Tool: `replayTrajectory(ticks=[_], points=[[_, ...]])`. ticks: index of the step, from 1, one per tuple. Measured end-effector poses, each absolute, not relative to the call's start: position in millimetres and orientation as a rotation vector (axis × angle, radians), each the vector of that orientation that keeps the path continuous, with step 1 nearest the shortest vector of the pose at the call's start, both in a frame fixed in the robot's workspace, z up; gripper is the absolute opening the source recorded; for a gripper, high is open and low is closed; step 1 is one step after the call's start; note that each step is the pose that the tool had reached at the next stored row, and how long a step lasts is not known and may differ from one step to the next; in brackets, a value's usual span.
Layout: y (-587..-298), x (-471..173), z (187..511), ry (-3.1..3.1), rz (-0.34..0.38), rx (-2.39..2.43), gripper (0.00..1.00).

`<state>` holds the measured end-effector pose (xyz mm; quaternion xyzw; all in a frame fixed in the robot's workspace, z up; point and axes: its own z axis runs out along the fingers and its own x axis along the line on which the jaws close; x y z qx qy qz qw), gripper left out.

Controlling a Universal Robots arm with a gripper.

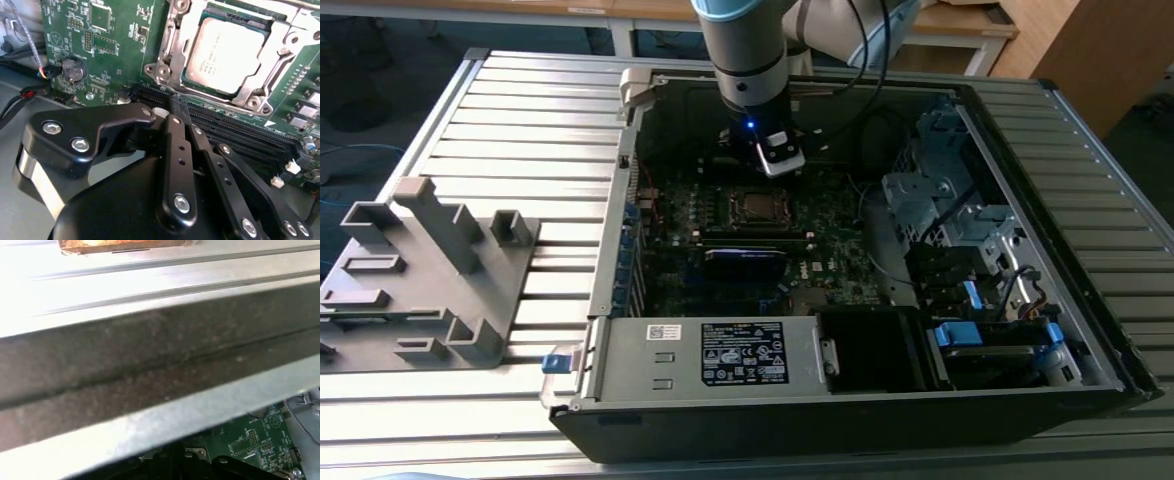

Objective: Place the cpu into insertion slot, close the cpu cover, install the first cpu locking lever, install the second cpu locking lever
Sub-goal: 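Install the first cpu locking lever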

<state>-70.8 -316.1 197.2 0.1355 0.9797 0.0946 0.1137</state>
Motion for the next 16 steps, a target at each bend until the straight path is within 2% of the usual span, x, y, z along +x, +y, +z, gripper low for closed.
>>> replayTrajectory(ticks=[16], points=[[-321.4,-69.9,195.3,2.873,0.277,0.398,0.11]])
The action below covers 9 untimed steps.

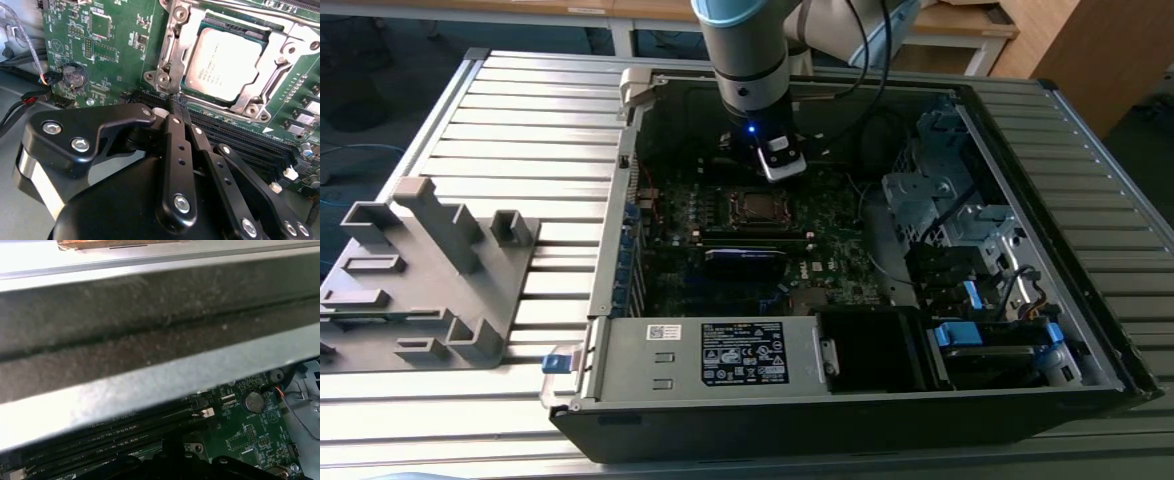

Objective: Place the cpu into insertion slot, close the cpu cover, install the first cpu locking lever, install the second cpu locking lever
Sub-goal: 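Install the first cpu locking lever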

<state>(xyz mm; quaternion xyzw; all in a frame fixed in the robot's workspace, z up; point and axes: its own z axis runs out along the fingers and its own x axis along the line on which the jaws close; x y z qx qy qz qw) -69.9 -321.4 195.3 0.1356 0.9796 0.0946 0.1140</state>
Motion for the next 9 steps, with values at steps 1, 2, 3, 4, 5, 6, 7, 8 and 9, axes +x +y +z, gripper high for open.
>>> replayTrajectory(ticks=[1,2,3,4,5,6,7,8,9], points=[[-321.4,-69.8,194.9,2.872,0.277,0.398,0.11],[-321.4,-69.9,194.5,2.872,0.277,0.398,0.11],[-321.4,-69.8,194.1,2.872,0.277,0.398,0.11],[-321.4,-69.9,193.7,2.872,0.277,0.398,0.11],[-321.4,-69.9,193.4,2.872,0.277,0.398,0.11],[-321.4,-69.9,193.1,2.873,0.277,0.398,0.11],[-321.4,-69.9,192.9,2.873,0.277,0.398,0.11],[-321.4,-69.9,192.7,2.873,0.277,0.398,0.11],[-321.3,-69.8,192.5,2.873,0.278,0.398,0.11]])
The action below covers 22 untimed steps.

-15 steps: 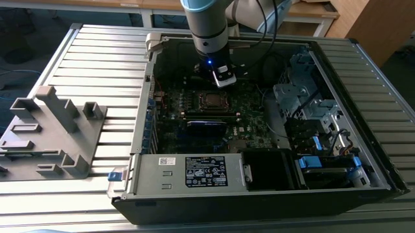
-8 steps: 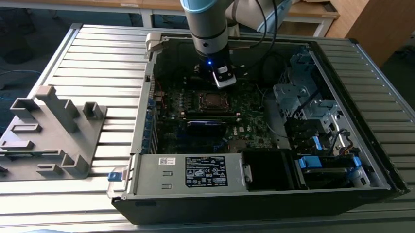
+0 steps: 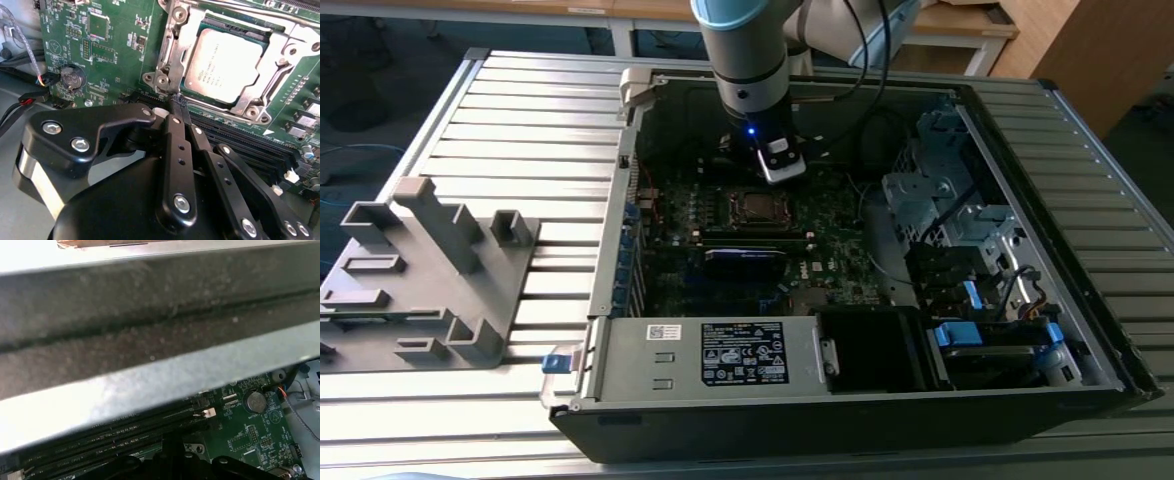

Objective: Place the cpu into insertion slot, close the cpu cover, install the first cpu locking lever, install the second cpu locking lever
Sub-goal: 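Install the first cpu locking lever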

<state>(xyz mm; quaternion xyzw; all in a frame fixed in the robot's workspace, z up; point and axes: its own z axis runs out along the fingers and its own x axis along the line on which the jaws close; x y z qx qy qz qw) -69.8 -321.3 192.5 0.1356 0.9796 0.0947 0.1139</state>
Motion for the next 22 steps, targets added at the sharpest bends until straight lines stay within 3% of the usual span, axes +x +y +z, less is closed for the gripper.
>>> replayTrajectory(ticks=[22], points=[[-320.1,-69.8,191.6,2.872,0.278,0.398,0.11]])
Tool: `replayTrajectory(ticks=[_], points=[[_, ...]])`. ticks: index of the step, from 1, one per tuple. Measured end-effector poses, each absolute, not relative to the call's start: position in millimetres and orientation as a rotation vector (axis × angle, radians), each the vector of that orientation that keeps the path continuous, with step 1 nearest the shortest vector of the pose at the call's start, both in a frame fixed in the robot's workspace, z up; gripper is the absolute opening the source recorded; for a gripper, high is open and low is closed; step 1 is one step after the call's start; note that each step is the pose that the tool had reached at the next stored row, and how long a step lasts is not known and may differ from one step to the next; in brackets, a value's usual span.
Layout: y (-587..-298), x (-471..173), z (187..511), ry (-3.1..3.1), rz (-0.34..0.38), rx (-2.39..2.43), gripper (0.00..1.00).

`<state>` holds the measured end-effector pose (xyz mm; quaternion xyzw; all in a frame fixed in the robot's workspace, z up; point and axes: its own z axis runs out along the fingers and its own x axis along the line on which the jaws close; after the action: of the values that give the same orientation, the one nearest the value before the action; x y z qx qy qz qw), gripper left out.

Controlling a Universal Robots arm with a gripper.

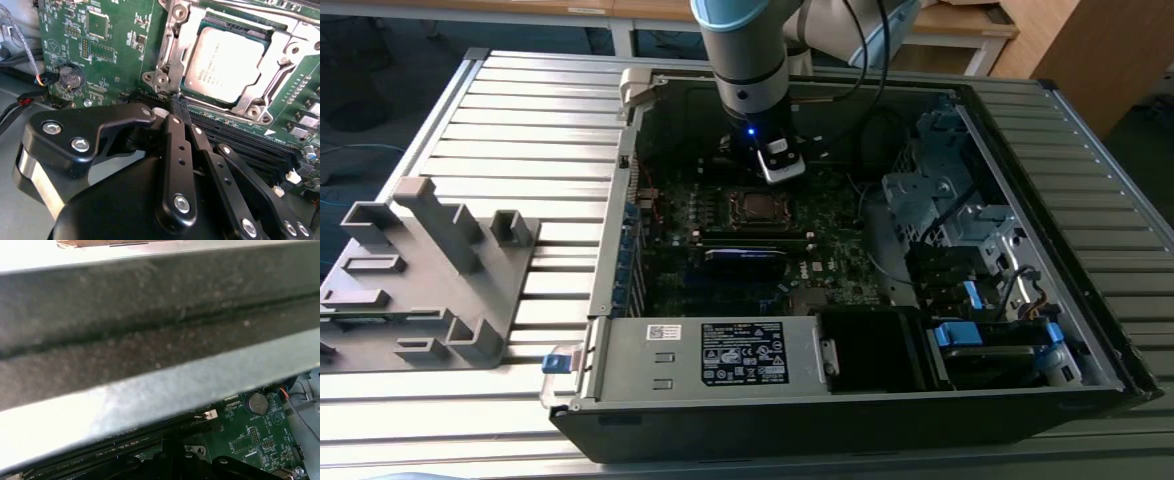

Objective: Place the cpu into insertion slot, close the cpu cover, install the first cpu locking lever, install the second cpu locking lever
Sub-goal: 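Install the first cpu locking lever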

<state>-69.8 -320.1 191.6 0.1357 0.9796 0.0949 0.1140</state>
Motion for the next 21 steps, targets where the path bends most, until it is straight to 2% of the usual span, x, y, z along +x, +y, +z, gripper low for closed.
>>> replayTrajectory(ticks=[9,21], points=[[-320,-70,206,2.872,0.278,0.398,0.11],[-320,-68,206,2.942,0.266,0.416,0.11]])
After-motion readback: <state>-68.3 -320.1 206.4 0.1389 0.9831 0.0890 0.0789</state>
